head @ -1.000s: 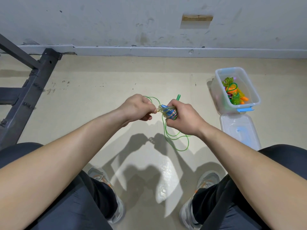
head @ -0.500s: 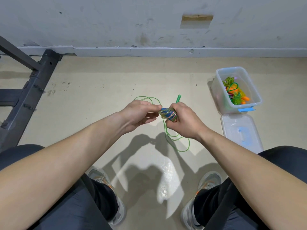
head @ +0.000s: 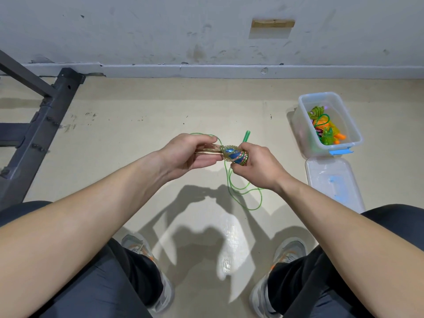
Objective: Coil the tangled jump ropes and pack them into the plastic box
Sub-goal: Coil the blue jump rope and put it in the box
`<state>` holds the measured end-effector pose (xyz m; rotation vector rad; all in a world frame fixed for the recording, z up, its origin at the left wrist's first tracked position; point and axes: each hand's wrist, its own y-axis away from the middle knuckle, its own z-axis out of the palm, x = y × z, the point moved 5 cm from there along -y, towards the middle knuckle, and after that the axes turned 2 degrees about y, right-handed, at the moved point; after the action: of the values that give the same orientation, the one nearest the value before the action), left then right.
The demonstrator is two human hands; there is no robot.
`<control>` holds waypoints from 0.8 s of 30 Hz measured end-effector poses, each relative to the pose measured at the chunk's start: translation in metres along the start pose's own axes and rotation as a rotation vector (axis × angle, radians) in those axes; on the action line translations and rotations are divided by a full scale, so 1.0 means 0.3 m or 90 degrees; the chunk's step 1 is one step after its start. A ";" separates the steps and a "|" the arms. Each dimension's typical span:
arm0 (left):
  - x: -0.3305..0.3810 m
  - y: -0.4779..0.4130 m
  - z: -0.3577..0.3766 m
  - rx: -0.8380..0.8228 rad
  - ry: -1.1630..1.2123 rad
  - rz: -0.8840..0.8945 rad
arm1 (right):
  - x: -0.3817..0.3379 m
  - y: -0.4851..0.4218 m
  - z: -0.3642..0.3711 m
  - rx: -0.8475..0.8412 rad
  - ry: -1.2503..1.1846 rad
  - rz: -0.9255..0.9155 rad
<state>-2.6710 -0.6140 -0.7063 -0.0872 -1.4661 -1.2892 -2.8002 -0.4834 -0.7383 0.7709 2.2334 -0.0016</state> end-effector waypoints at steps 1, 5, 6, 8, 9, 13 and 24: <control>0.002 0.000 0.002 -0.007 -0.020 0.003 | 0.004 -0.001 -0.001 0.010 0.018 0.000; 0.011 0.006 0.009 -0.012 -0.054 0.037 | -0.006 0.007 -0.021 0.087 0.117 -0.068; 0.014 0.008 0.007 -0.004 -0.046 0.039 | -0.014 0.013 -0.019 0.089 0.117 -0.095; 0.019 0.007 -0.001 0.016 -0.031 0.045 | -0.031 0.027 -0.007 0.071 0.117 -0.140; 0.019 0.003 -0.004 0.022 -0.026 0.048 | -0.036 0.033 0.003 0.058 0.117 -0.153; 0.012 -0.015 -0.010 0.029 -0.052 0.086 | -0.040 0.042 0.028 0.026 0.045 -0.165; 0.031 -0.018 0.036 0.117 -0.283 0.272 | -0.012 0.046 0.037 -0.009 -0.142 -0.030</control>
<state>-2.6851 -0.6137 -0.7006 -0.5639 -1.8129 -0.8097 -2.7836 -0.4765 -0.7407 0.6759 2.0366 -0.0905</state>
